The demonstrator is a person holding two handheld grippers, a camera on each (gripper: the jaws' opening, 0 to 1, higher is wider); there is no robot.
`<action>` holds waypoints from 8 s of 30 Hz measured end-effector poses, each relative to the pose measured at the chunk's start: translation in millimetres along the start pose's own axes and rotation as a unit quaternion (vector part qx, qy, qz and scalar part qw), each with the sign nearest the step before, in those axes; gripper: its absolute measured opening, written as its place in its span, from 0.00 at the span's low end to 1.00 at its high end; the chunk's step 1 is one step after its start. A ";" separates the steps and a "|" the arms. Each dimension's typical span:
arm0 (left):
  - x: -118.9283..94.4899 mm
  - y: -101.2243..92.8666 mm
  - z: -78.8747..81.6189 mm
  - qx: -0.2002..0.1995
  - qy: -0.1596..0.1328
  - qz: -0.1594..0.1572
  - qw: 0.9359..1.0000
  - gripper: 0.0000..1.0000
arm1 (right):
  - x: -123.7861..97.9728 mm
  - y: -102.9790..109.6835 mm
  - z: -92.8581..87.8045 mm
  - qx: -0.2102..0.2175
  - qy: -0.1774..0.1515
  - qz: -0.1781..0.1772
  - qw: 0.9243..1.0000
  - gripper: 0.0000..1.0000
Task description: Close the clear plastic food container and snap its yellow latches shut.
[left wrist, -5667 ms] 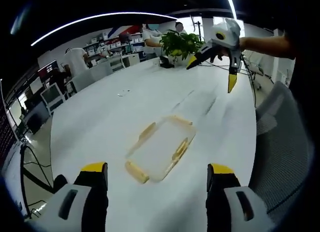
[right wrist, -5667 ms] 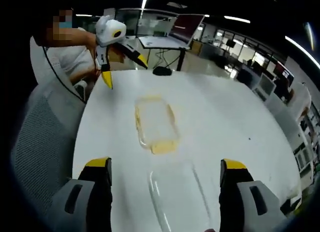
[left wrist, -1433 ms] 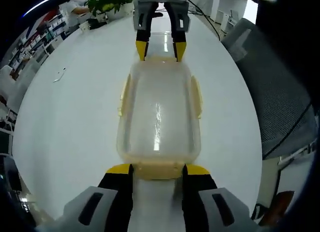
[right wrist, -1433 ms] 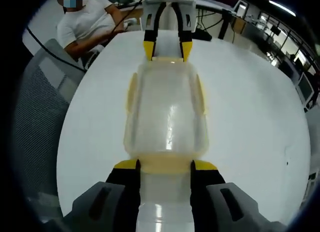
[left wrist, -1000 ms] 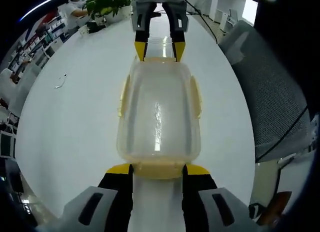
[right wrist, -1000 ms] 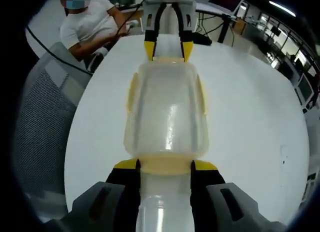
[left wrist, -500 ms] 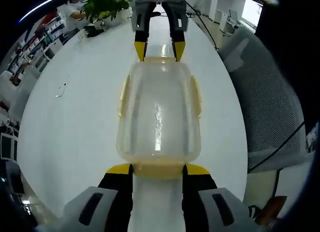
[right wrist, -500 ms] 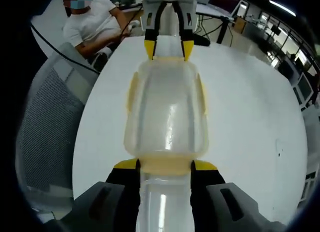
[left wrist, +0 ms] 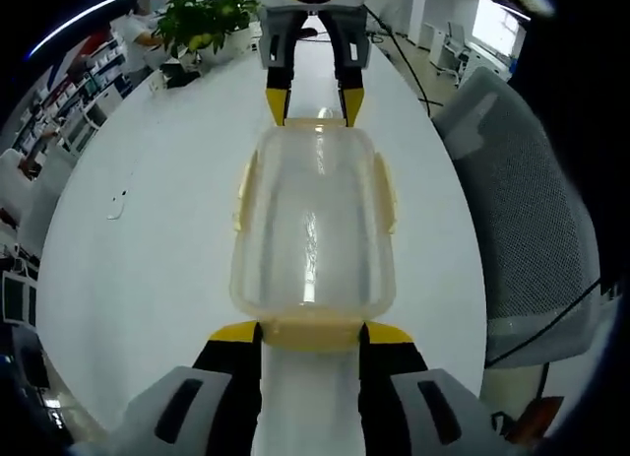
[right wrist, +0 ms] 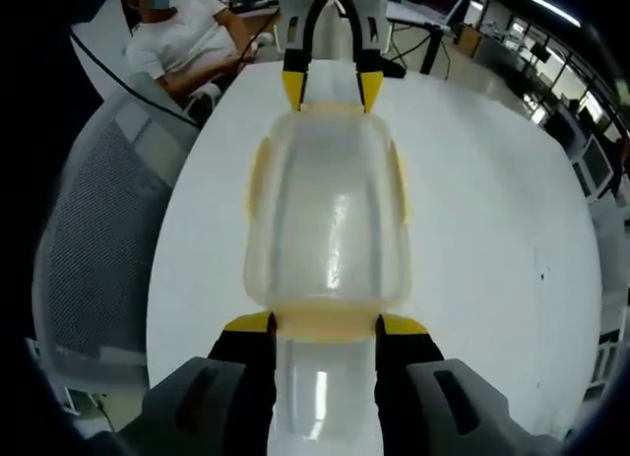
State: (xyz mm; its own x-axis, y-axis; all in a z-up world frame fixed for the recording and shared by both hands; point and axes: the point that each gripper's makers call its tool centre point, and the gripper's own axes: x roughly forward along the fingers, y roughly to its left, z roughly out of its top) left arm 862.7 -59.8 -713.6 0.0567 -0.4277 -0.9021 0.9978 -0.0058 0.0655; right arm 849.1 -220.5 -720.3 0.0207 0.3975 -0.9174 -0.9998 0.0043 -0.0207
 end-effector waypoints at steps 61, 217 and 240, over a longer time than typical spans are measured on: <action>51.8 15.1 100.5 0.011 -0.033 -0.006 0.999 0.32 | -43.6 -11.2 -106.1 0.012 0.057 -0.009 0.998 0.36; 77.8 -2.6 133.9 -0.430 -0.165 0.039 0.887 0.34 | -42.4 -0.5 -112.6 0.511 -0.157 -0.120 0.837 0.36; 57.8 -35.7 95.3 -0.439 -0.148 0.036 0.886 0.34 | -26.4 32.7 -70.0 0.506 -0.152 -0.112 0.842 0.37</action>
State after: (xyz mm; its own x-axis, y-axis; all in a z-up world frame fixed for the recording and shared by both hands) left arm 827.2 -170.4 -727.5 0.2392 -0.6168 -0.7499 0.6407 0.6806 -0.3554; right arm 816.2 -295.1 -724.7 0.3613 0.4982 -0.7882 -0.4657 0.8287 0.3104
